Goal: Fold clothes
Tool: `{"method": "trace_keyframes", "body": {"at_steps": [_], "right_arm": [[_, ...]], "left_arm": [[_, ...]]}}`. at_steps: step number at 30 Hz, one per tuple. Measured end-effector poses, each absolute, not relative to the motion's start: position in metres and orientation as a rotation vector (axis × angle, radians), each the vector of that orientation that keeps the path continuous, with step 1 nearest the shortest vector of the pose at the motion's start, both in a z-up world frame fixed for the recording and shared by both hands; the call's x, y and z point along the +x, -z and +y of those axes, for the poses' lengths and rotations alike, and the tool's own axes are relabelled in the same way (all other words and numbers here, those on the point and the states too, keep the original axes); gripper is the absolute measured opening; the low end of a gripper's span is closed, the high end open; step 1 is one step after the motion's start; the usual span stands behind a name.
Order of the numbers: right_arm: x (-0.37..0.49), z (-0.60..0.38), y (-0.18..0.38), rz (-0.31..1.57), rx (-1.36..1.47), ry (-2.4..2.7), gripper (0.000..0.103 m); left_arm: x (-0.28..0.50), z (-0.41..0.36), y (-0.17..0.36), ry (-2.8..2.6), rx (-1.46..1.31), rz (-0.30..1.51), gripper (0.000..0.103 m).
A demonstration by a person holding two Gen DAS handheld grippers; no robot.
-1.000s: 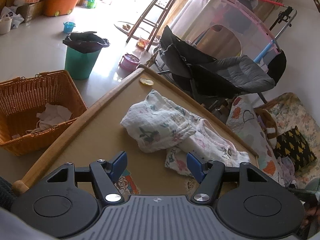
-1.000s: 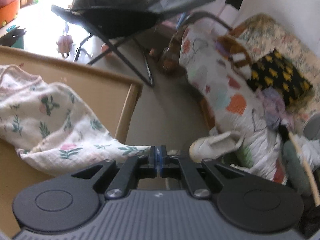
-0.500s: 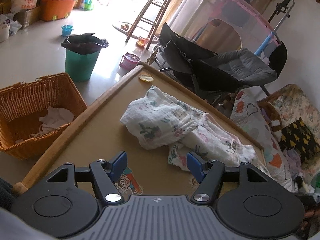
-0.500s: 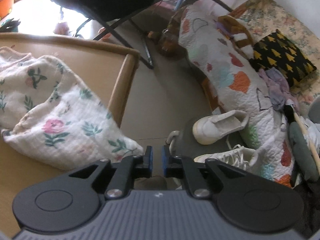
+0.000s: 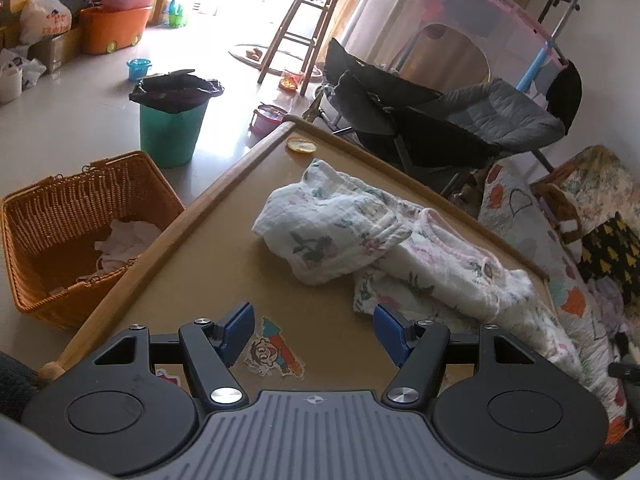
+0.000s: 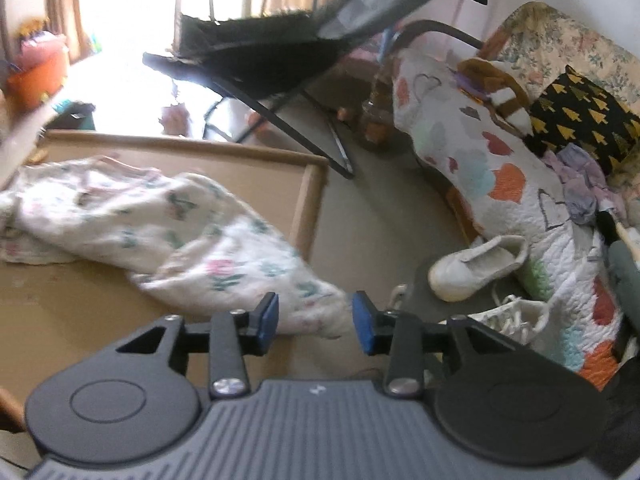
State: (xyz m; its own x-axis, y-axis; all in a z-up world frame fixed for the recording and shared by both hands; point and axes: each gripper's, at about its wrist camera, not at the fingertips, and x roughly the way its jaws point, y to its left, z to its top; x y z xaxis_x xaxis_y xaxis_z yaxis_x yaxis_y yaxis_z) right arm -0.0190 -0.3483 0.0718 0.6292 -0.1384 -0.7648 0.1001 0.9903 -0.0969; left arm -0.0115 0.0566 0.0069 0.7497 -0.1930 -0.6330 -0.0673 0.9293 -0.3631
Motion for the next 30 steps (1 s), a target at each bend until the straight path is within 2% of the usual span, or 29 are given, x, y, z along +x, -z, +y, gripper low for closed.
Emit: {"method": "trace_keyframes", "body": {"at_steps": [5,15,30], "right_arm": [[-0.040,-0.324,-0.075,0.871,0.016,0.041,0.044],[-0.055,-0.272,-0.031,0.975,0.065,-0.071,0.045],[-0.062,-0.280,-0.021,0.995,0.139,-0.083,0.045]], "left_arm": [[-0.014,0.055,-0.005,0.062,-0.366,0.736,0.068],[-0.023,0.052,-0.007,0.046,-0.323,0.761,0.068],[-0.028,0.032,-0.022,0.071,-0.241,0.776,0.068]]}}
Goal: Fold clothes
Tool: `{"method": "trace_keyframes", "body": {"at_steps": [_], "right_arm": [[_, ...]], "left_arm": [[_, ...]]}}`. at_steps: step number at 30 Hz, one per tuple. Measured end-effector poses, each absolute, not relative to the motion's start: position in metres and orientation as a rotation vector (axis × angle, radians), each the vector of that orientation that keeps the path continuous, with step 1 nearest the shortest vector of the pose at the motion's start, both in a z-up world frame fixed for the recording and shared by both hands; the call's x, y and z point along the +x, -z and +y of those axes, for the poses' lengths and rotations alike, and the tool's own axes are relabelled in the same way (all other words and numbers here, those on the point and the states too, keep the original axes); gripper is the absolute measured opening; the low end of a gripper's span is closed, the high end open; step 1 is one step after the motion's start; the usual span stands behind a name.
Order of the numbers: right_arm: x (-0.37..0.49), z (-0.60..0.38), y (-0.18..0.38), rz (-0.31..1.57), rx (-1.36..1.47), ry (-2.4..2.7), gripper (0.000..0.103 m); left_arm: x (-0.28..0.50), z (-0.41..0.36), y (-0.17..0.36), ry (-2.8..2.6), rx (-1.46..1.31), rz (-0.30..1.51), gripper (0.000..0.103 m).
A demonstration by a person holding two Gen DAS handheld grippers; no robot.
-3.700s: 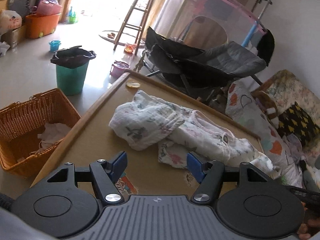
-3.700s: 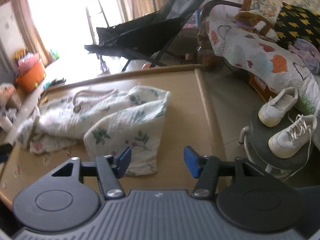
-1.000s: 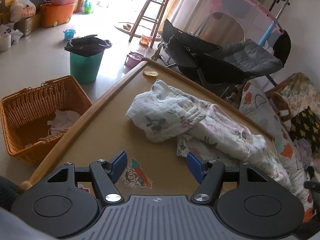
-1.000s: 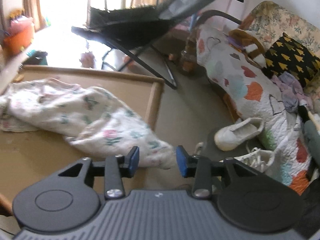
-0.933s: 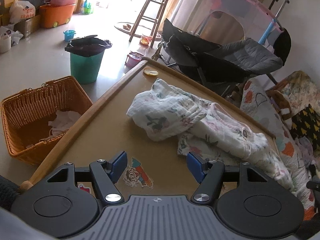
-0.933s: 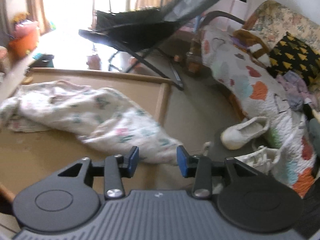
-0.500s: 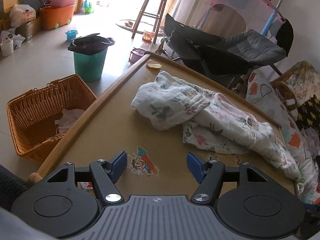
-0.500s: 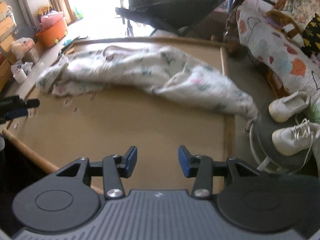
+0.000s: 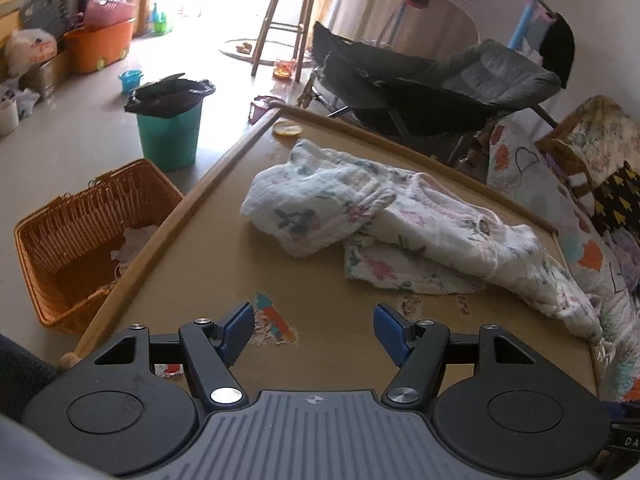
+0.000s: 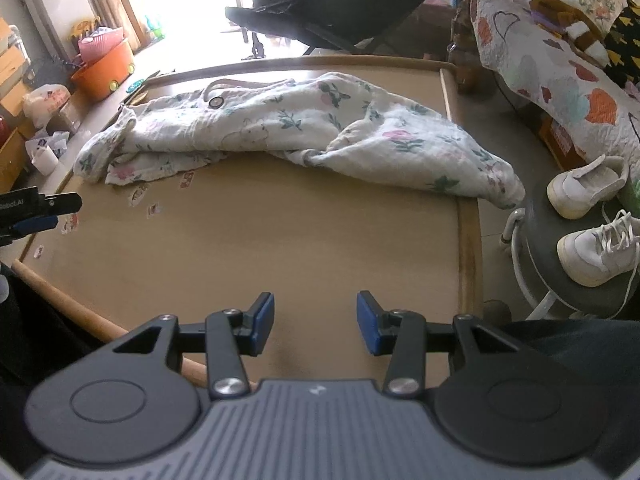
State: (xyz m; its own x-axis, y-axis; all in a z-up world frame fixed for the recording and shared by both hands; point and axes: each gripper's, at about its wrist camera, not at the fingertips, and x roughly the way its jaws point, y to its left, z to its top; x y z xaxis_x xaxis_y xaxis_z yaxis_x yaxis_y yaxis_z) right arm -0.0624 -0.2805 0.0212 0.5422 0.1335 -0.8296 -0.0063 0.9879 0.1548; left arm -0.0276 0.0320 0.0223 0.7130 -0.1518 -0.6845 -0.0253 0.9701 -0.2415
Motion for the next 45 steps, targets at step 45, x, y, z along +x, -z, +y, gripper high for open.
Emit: {"method": "trace_keyframes", "body": {"at_steps": [45], "right_arm": [[-0.056,-0.283,-0.018,0.948,0.165,-0.150,0.064]], "left_arm": [[0.076,-0.027,-0.054,0.069,-0.006,0.756,0.064]]}}
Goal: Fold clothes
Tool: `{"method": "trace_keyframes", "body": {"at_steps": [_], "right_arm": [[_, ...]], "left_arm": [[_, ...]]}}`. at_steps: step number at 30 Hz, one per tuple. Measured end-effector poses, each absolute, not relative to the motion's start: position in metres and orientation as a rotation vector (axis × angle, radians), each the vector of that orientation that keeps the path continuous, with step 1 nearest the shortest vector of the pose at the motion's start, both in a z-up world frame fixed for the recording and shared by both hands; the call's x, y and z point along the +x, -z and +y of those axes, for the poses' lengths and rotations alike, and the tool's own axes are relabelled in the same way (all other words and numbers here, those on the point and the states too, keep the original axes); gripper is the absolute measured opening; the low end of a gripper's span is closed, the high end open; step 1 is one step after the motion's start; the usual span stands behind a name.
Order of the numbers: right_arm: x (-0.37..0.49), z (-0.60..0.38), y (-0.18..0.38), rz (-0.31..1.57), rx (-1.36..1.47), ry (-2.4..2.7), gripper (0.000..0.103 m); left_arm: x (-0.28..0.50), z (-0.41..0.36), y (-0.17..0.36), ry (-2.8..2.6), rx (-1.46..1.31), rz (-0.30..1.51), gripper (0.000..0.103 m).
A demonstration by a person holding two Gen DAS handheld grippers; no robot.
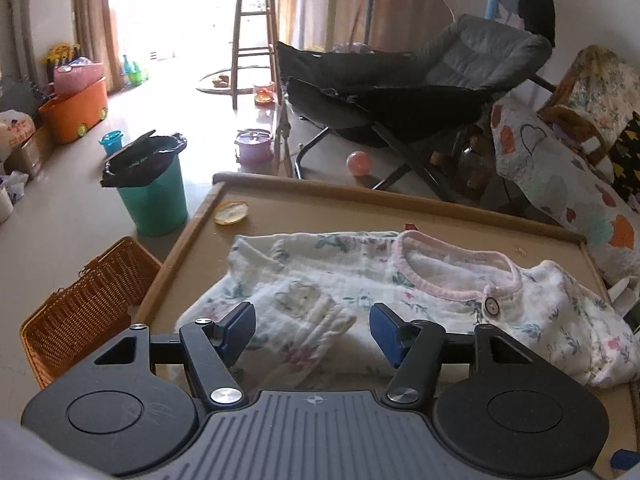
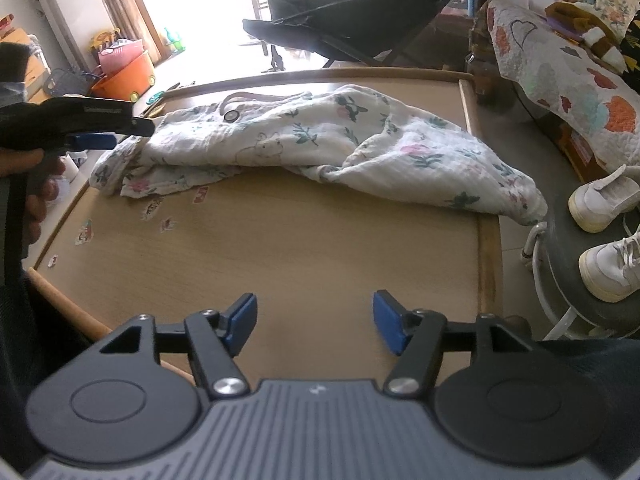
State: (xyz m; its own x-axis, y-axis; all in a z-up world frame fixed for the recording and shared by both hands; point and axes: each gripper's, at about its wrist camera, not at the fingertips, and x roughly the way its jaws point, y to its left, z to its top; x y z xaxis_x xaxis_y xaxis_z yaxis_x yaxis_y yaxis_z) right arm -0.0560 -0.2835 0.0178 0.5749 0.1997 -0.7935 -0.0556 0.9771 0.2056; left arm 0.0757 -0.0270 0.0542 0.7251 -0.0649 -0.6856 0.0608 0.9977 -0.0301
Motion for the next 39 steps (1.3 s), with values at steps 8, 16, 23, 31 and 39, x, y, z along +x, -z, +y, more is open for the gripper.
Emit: {"method": "trace_keyframes", "body": {"at_steps": [8,16,23,31,39], "right_arm": [[-0.056,-0.283,-0.018,0.945,0.161,-0.156,0.066],[-0.056,-0.283,-0.018,0.942,0.160,-0.156,0.067],[-0.056,-0.283,-0.017,0.940,0.156,-0.155,0.067],[-0.056,-0.281,-0.016,0.937,0.147,-0.151,0.067],[-0.056,-0.278,-0.016,0.932,0.120,-0.147,0.067]], "left_arm": [[0.084,-0.038,-0.044,0.052,0.037,0.781,0.017],[0.079,-0.027,-0.058,0.019,0.022,0.729,0.004],[0.081,-0.010,-0.080,-0.020,0.010,0.698,0.004],[0.086,0.023,-0.102,-0.112,0.039,0.698,0.004],[0.094,0.061,-0.111,-0.215,0.087,0.733,0.004]]}}
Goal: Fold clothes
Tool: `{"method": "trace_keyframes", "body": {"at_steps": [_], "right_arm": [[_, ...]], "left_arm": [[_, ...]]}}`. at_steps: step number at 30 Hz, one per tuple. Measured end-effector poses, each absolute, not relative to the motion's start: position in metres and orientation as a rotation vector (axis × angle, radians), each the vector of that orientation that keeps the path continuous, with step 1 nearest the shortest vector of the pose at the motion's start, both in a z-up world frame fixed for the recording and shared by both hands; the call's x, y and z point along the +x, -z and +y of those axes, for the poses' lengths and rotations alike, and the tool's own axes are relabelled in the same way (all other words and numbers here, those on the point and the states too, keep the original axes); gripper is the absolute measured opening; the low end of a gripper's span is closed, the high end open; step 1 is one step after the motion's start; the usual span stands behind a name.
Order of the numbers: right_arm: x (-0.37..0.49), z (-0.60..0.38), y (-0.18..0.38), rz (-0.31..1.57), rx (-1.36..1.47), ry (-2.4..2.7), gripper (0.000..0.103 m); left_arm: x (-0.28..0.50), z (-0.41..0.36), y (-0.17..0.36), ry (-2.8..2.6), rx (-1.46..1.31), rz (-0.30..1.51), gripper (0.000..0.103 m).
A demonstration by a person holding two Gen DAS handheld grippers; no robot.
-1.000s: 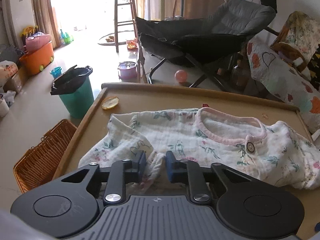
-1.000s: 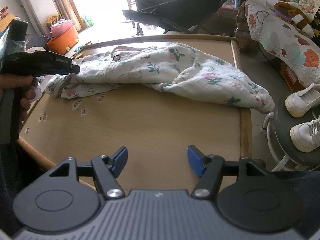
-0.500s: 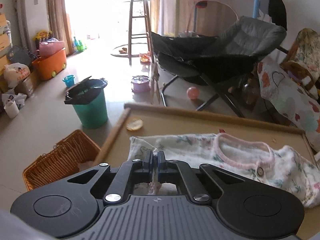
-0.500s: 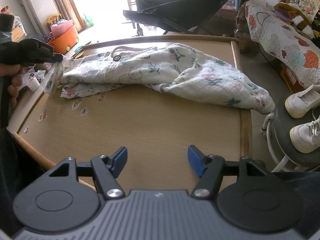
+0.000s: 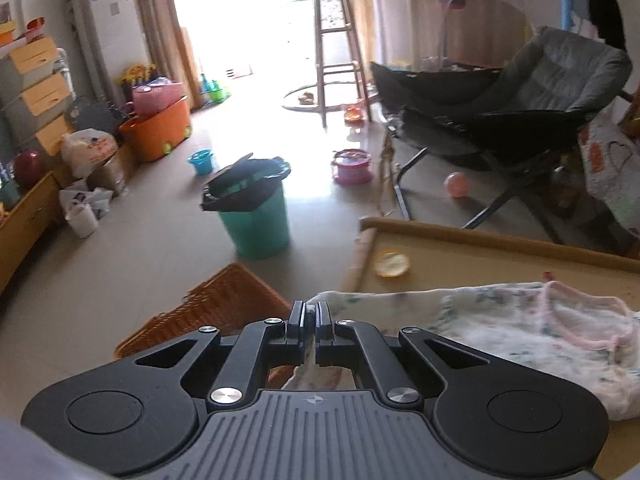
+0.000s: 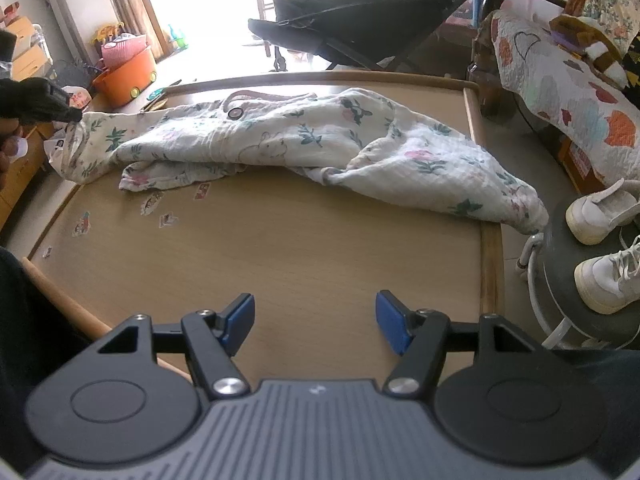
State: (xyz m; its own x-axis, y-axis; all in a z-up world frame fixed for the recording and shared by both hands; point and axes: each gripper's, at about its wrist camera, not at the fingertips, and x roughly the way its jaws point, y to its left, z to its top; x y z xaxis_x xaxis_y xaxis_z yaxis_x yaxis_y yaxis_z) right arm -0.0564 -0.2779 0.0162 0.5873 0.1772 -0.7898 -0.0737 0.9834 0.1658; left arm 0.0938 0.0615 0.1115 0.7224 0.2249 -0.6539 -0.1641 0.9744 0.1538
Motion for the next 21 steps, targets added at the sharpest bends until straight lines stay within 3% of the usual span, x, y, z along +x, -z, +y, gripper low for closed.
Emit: {"method": "trace_keyframes", "body": {"at_steps": [4,8,19,21], "right_arm": [[-0.056,-0.277,-0.016,0.930,0.114,-0.145,0.067],[-0.057,-0.276,-0.016,0.929,0.104,-0.145,0.067],[-0.057,-0.271,-0.016,0.928,0.067,-0.142,0.068],[-0.057,-0.269,-0.015,0.928,0.058,-0.142,0.069]], "left_arm": [[0.097,0.077,-0.109,-0.257,0.091,0.750,0.005],[0.096,0.089,-0.104,-0.284,0.053,0.778,0.015],[0.086,0.105,-0.092,-0.251,-0.024,0.842,0.016],[0.079,0.101,-0.093,-0.230,-0.036,0.823,0.025]]}}
